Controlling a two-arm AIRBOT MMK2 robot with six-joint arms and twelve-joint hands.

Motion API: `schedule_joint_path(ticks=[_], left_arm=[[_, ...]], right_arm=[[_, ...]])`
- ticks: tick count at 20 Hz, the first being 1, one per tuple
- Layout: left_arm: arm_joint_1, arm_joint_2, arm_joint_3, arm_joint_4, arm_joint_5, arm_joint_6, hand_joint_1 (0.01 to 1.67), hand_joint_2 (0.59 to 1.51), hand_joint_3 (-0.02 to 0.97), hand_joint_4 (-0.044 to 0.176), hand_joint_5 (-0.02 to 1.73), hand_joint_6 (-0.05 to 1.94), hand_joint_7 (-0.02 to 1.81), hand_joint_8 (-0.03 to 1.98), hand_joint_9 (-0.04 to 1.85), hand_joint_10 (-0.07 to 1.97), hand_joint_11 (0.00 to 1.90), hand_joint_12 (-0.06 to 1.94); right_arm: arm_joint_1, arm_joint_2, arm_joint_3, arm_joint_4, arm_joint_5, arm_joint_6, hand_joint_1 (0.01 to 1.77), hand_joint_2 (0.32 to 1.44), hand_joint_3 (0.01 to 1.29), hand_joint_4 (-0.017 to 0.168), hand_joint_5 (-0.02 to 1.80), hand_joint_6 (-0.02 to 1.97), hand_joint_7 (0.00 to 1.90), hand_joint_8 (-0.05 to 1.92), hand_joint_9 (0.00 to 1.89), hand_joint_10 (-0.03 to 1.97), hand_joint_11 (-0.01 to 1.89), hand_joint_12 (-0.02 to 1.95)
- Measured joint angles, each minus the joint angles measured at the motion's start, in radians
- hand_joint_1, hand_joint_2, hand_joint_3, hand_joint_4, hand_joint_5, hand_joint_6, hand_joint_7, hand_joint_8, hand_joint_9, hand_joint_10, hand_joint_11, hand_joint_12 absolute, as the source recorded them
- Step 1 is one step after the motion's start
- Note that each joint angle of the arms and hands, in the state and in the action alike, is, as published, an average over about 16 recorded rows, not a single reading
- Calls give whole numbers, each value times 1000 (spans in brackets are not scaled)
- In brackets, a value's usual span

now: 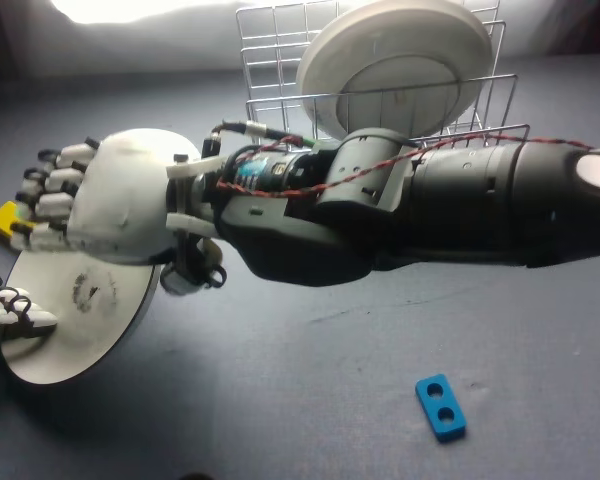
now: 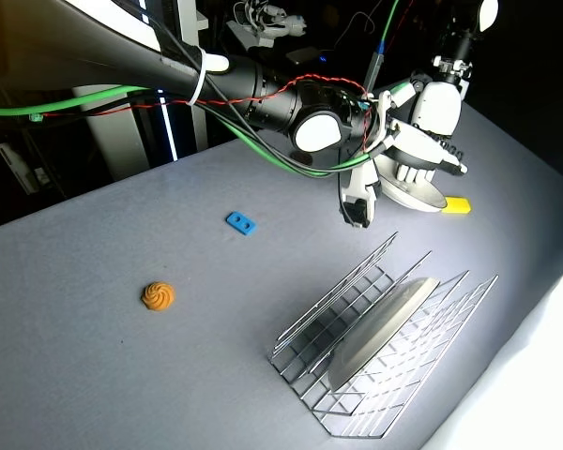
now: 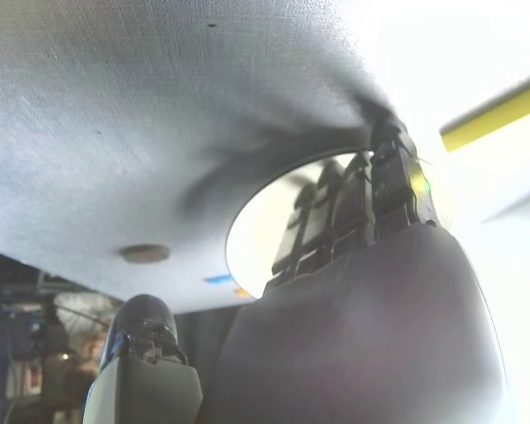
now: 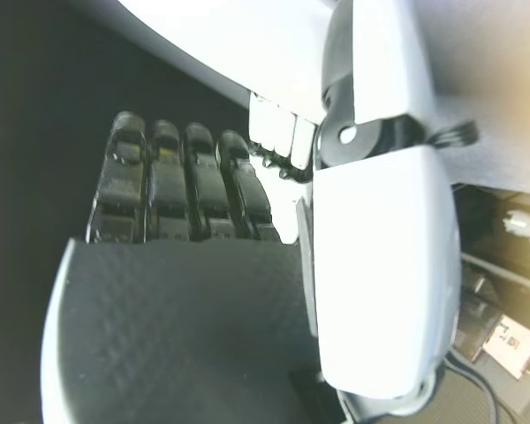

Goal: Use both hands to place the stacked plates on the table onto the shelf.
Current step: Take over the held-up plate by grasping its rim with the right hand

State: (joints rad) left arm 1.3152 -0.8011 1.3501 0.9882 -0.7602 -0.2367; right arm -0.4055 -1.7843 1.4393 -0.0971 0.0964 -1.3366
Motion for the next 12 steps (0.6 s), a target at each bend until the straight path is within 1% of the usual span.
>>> schedule_joint_path(ticks=[5, 7, 10, 12], left_arm=[[-2, -1, -1, 2, 1, 0, 15, 1024, 6, -4, -13, -20, -10, -13, -32, -64, 25, -20], [-2, -1, -1, 3, 2, 0, 15, 1024, 6, -4, -14, -20, -10, -13, -31, -64, 25, -20], [-4, -1, -2, 4, 3, 0, 15, 1023, 6, -5, -14, -20, -10, -13, -32, -65, 25, -20], [-4, -1, -3, 5, 3, -1, 15, 1023, 6, -5, -13, -21, -9, -13, -32, -65, 25, -20]], right_arm=[[-19, -30, 39, 10, 9, -3, 1217, 959, 16, 2, 134, 37, 92, 14, 93, 12, 22, 414], [-26, -38, 49, 11, 11, -4, 1208, 969, 16, 2, 166, 37, 131, 14, 135, 12, 22, 540], [-32, -48, 63, 11, 16, -6, 1190, 979, 15, 2, 260, 34, 240, 11, 245, 21, 43, 734], [-34, -51, 69, 10, 23, -8, 1183, 973, 15, 1, 349, 31, 342, 7, 353, 31, 96, 840]])
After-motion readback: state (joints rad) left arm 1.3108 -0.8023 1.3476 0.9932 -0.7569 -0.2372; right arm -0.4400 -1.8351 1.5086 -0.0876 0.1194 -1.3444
